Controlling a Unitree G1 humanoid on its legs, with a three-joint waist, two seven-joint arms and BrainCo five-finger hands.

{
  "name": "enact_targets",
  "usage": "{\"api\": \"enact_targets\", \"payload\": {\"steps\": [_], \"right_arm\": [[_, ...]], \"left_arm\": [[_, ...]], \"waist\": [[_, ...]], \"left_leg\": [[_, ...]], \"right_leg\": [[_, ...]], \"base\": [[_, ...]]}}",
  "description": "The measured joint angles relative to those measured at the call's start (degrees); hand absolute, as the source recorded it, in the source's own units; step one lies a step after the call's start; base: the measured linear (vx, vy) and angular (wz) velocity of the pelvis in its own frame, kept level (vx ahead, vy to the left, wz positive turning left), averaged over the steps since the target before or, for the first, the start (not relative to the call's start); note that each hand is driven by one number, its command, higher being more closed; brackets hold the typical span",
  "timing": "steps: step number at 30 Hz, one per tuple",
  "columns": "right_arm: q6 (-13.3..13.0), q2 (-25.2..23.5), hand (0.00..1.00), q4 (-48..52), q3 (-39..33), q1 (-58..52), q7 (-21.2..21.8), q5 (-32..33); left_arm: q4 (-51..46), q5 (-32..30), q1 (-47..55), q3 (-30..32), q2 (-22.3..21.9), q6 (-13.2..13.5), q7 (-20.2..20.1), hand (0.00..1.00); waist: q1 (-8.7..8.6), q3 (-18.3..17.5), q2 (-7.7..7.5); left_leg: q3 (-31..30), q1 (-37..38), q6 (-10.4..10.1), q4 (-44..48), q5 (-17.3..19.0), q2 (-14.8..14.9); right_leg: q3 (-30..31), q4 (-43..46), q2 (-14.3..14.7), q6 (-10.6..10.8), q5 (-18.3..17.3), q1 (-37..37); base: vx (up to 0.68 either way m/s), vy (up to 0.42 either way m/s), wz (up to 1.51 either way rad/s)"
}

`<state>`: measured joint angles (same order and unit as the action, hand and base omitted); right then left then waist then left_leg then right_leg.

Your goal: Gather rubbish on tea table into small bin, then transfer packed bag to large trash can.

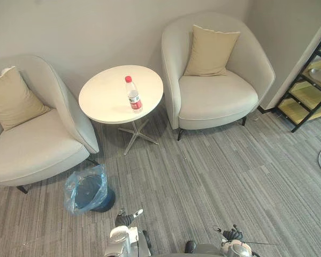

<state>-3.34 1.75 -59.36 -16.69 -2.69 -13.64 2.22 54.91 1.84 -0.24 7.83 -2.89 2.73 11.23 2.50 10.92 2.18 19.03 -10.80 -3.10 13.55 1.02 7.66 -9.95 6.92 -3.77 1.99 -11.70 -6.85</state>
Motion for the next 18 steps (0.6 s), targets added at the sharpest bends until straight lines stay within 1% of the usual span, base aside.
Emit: {"api": "enact_targets", "payload": {"steps": [1,2,3,4,5,6,7,8,9,10,11,12,13,14,15,16,17,18], "right_arm": [[0.2,-0.9,0.0,-0.8,0.0,0.0,0.0,0.0],[0.2,-1.7,0.0,-0.8,0.0,-0.2,0.0,0.0],[0.2,-1.7,0.0,-0.8,0.0,-0.3,0.1,-0.1],[0.3,-1.7,0.0,-0.8,0.0,-0.2,0.2,-0.1],[0.5,-1.5,0.0,-0.7,-0.1,-0.1,0.2,-0.1],[0.5,-1.4,0.0,-0.4,-0.1,-0.2,0.2,-0.1],[0.4,-1.3,0.0,0.5,0.0,0.0,0.3,-0.2],[0.4,-1.4,0.0,1.0,0.0,0.0,0.5,-0.3],[0.4,-1.4,0.0,1.5,0.0,0.1,0.8,-0.6],[0.5,-1.4,0.0,2.1,0.1,0.1,1.1,-1.3],[0.4,-1.2,0.0,2.4,0.2,0.4,1.4,-2.3],[0.3,-1.1,0.0,2.5,0.2,1.1,1.5,-2.3],[0.4,-1.0,0.0,2.5,0.1,2.0,1.7,-2.3],[0.4,-1.0,0.0,2.5,0.1,2.2,1.8,-2.3],[0.4,-1.0,0.0,2.3,0.1,2.6,1.9,-2.3],[0.4,-1.1,0.0,2.2,0.2,2.5,1.9,-2.3],[0.3,-1.3,0.0,2.2,0.4,2.2,2.2,-2.1],[0.4,-0.4,0.0,2.1,0.6,2.9,2.4,-2.4]], "left_arm": [[0.9,-0.1,-0.5,0.0,0.6,0.0,0.0,0.0],[1.2,-0.1,-0.8,0.0,1.2,-0.2,0.0,0.0],[1.7,-0.1,-1.0,0.0,1.3,-0.2,0.0,0.0],[2.3,0.0,-1.2,-0.3,1.4,-0.3,0.0,0.0],[3.1,0.5,-1.3,-1.4,1.6,-0.4,-0.1,0.0],[3.1,0.6,-1.3,-1.9,1.7,-0.5,-0.1,0.0],[3.4,0.6,-1.3,-2.7,2.2,-0.9,-0.2,0.0],[3.8,0.6,-1.3,-2.8,2.2,-0.9,-0.2,0.0],[4.3,0.6,-1.3,-2.8,2.2,-1.0,-0.2,0.0],[4.4,0.6,-1.2,-2.8,2.1,-1.0,-0.2,0.0],[4.6,0.6,-1.0,-2.8,2.0,-1.0,-0.2,0.0],[5.4,0.6,-1.2,-2.9,1.9,-0.9,-0.2,0.0],[6.0,0.6,-1.2,-2.9,1.9,-1.0,-0.2,0.0],[6.3,0.6,-1.1,-3.0,1.9,-0.9,-0.3,0.0],[6.4,0.5,-1.2,-3.1,1.9,-1.0,-0.2,0.0],[6.3,0.5,-1.2,-3.1,2.0,-0.9,-0.3,0.0],[6.4,0.4,-1.1,-2.9,2.1,-0.8,-0.4,0.0],[6.5,0.4,-1.3,-2.1,1.1,-0.8,-0.3,0.0]], "waist": [[0.27,-1.0,-1.57],[0.08,-1.4,-3.02],[0.12,-1.7,-3.29],[0.32,-1.7,-3.24],[0.26,-1.9,-2.95],[-0.02,-1.9,-2.95],[-0.47,-1.7,-3.22],[-0.57,-1.7,-3.14],[-0.48,-1.5,-2.89],[-0.56,-1.5,-2.87],[-0.88,-1.5,-2.52],[-1.54,-1.6,-2.03],[-2.4,-1.1,-1.42],[-2.69,-1.1,-1.29],[-2.74,-0.9,-1.4],[-2.86,-0.9,-1.66],[-3.03,-1.1,-3.02],[-2.72,-0.7,-0.58]], "left_leg": [[0.7,1.0,1.4,-0.6,0.9,-2.2],[1.2,0.8,2.5,0.9,2.9,-3.3],[1.9,1.2,2.7,1.5,4.1,-3.6],[2.3,2.3,3.0,1.3,5.2,-4.0],[2.5,5.0,3.3,-0.6,6.1,-4.9],[2.3,6.3,3.5,-1.7,6.6,-5.3],[2.0,8.9,3.3,-3.1,7.8,-6.2],[1.8,10.7,3.2,-3.3,8.7,-6.6],[1.7,13.8,2.9,-3.7,9.9,-7.0],[1.7,16.7,2.8,-4.8,10.2,-7.3],[1.3,19.0,2.8,-6.1,10.2,-7.2],[0.4,20.1,2.8,-6.9,10.2,-6.6],[-1.2,21.0,2.8,-7.2,10.2,-5.7],[-2.0,21.3,2.8,-7.3,10.2,-5.2],[-3.3,22.1,2.7,-7.5,10.3,-4.8],[-4.8,23.1,1.6,-7.5,10.9,-4.8],[-7.0,24.3,-1.1,-7.4,12.7,-5.5],[-8.4,25.5,-2.1,-7.6,13.4,-3.8]], "right_leg": [[1.1,-0.7,-1.6,1.1,-0.6,-1.3],[1.6,-0.2,-3.1,1.6,-0.8,-1.3],[2.2,1.4,-3.7,1.6,-0.8,-1.0],[3.2,5.4,-4.3,1.8,-0.9,0.2],[4.9,17.1,-5.2,2.2,-0.9,4.9],[5.3,23.1,-5.7,3.4,-0.1,7.2],[5.9,35.1,-7.3,4.9,1.1,12.4],[6.0,40.6,-8.0,5.0,1.0,14.8],[5.5,45.5,-8.7,4.7,-0.2,17.3],[4.4,47.0,-9.1,4.1,-1.8,19.0],[2.8,46.1,-9.1,3.3,-3.4,20.6],[1.1,42.6,-8.5,2.5,-4.2,22.7],[1.2,35.5,-6.8,1.9,-4.1,24.2],[1.8,31.6,-6.0,1.5,-3.6,24.8],[4.2,25.2,-4.6,1.6,-1.3,25.2],[6.8,18.4,-3.5,1.5,2.7,24.7],[10.0,14.5,-3.1,1.1,10.2,23.5],[8.9,17.0,-1.8,0.4,8.8,23.4]], "base": [[0.42,0.13,-0.11],[0.51,0.17,-0.08],[0.47,0.176,-0.07],[0.41,0.211,-0.14],[0.39,0.215,-0.11],[0.34,0.205,-0.01],[0.34,0.158,0.1],[0.35,0.129,0.13],[0.46,0.083,0.11],[0.39,0.041,0.16],[0.44,0.005,0.33],[0.36,-0.067,0.59],[0.37,-0.103,0.68],[0.39,-0.171,0.73],[0.39,-0.239,0.72],[0.48,-0.323,0.87],[0.42,-0.287,0.63],[0.39,-0.256,0.32]]}}
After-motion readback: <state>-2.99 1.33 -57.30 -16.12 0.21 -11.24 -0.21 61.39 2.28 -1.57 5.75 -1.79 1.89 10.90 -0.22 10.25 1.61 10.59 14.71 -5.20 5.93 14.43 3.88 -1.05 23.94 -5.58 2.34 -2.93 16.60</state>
